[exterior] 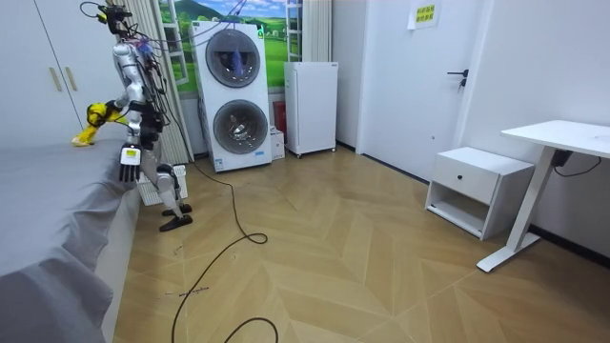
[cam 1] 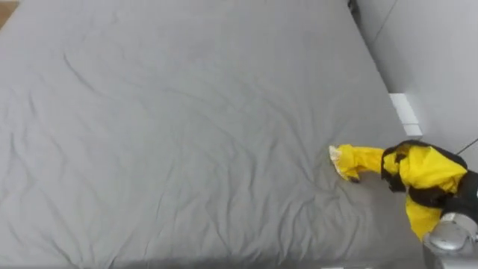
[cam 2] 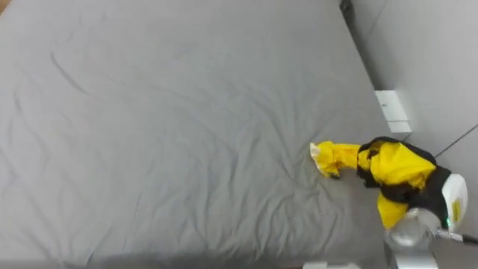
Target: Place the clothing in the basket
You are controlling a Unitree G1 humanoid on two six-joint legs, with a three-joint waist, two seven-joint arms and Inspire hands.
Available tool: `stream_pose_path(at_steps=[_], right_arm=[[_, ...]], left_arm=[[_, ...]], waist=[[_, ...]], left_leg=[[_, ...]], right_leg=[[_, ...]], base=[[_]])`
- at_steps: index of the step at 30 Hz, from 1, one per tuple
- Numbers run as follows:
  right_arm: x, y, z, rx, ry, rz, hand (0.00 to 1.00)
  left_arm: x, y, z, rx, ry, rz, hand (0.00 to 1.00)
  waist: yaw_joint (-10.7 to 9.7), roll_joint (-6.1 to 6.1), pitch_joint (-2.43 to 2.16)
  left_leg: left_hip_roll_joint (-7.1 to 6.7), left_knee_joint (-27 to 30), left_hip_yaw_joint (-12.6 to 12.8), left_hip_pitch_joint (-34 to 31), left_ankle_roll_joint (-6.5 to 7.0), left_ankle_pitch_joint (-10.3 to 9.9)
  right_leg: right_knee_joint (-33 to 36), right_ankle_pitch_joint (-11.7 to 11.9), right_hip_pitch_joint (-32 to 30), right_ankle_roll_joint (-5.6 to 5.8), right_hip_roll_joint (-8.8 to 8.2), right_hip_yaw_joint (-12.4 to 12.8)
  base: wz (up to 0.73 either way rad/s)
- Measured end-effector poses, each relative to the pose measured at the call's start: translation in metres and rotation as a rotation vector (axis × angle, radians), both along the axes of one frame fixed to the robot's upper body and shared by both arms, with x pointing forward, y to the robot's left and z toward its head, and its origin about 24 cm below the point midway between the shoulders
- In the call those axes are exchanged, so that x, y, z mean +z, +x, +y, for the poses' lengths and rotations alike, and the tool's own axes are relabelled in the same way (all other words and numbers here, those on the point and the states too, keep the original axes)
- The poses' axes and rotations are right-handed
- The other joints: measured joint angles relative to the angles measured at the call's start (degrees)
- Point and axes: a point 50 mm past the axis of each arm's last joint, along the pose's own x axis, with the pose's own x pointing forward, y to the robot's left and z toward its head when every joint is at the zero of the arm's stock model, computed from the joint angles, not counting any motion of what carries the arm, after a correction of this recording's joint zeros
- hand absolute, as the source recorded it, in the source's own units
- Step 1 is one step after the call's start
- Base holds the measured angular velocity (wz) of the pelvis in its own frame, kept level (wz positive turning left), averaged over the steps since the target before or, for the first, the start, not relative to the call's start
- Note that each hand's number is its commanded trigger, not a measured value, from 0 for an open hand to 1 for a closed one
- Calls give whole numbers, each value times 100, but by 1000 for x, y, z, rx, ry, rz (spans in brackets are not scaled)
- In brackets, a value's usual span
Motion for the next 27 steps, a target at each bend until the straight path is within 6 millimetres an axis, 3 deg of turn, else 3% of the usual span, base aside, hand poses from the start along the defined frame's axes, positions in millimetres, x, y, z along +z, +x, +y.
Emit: stream_pose_path(at_steps=[8,16,22,27], right_arm=[[-6,-17,-7,-107,13,-1,100],[-8,-26,-12,-170,27,-7,100],[-15,-38,-11,-186,36,22,100],[-17,-45,-13,-210,44,30,100]], left_arm=[[-1,-8,0,5,0,25,0],[-1,-7,0,-32,19,30,0],[-2,-5,-3,-85,30,44,0],[-3,-8,-4,-133,37,69,0]], waist=[[-393,14,-2],[-440,67,23],[-510,188,-6],[-562,254,20]], left_leg=[[-3,0,148,48,-18,-28],[47,-1,365,213,-43,-139],[45,-1,427,231,-41,-189],[46,-2,570,228,-42,-190]], right_leg=[[19,24,37,-14,37,112],[-6,9,77,-12,118,381],[2,21,65,5,128,479],[-5,17,10,12,121,540]], base=[[-10],[-16],[-10],[-9]])
